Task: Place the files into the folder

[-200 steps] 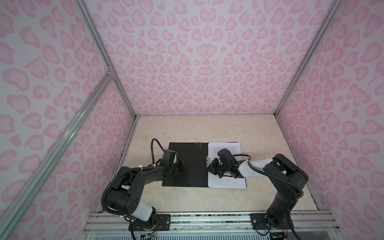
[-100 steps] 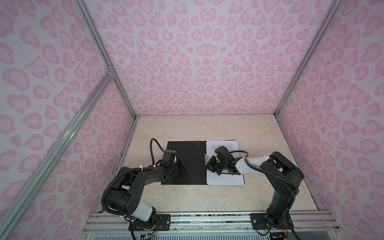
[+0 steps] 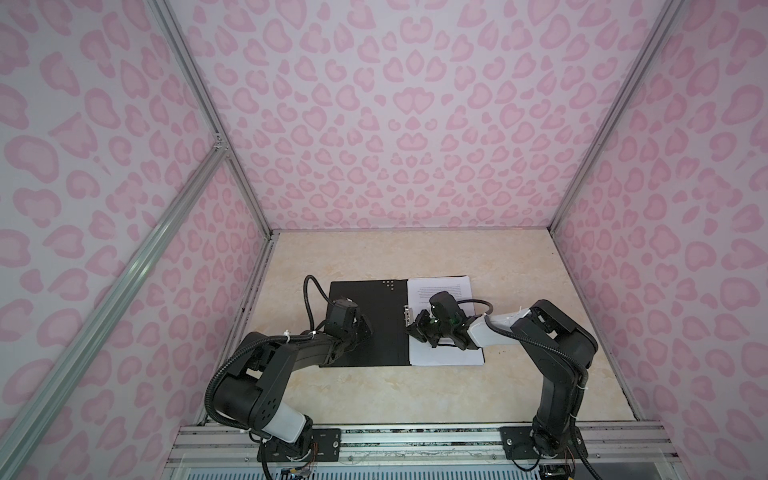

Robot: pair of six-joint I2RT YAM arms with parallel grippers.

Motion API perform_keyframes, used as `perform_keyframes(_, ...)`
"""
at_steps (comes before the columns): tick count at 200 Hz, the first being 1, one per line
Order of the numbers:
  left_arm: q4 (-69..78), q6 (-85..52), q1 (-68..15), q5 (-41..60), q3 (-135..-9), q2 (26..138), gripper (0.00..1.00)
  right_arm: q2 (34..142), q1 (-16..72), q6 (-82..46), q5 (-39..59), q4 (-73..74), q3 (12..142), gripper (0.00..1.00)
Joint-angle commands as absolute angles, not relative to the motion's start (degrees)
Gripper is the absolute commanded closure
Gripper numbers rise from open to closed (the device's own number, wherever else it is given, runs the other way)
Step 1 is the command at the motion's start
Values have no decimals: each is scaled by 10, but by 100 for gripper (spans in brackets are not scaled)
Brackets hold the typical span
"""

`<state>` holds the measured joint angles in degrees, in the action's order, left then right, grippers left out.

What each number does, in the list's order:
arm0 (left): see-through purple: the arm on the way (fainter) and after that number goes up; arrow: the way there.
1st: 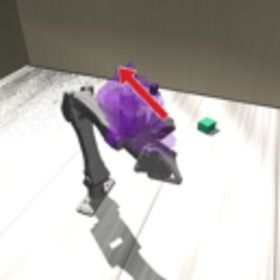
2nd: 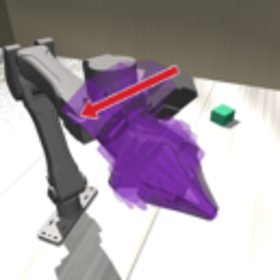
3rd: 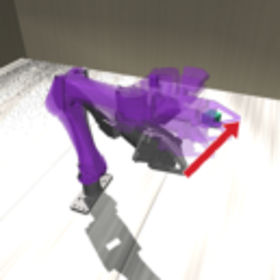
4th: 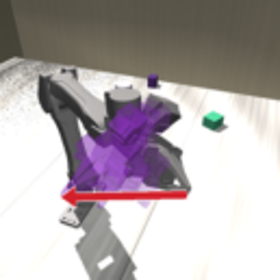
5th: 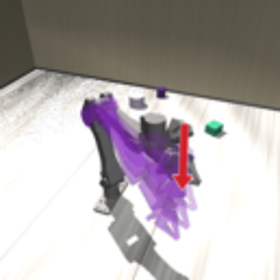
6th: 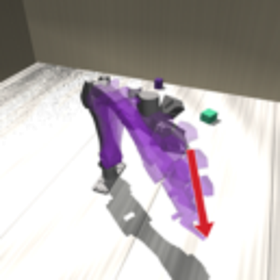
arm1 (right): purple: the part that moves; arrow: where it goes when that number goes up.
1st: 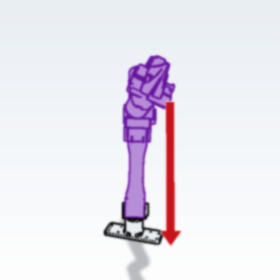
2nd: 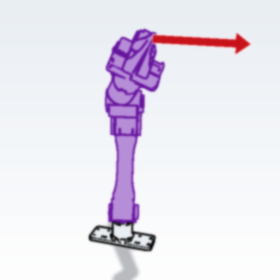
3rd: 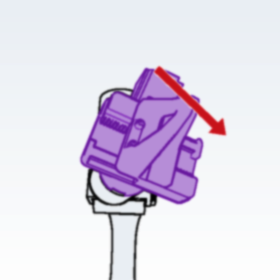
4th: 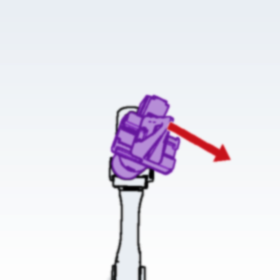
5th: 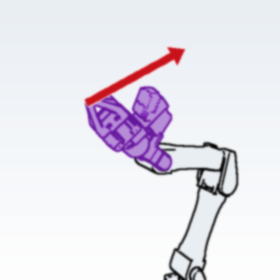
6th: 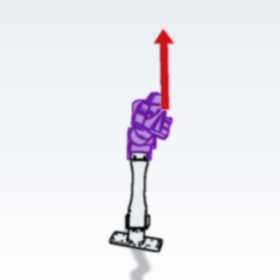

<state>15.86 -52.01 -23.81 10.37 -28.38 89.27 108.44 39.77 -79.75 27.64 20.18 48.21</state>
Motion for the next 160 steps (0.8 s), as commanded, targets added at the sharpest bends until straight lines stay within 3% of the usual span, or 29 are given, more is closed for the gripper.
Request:
perform_keyframes(1,-57,-528,-243,95,-272,911,87,1093,405,-795,299,162,488,91)
perform_keyframes(69,-63,-530,-244,88,-272,906,87,1085,401,-785,309,176,492,84)
perform_keyframes(160,-79,-505,-244,104,-313,891,86,997,401,-767,294,118,476,50)
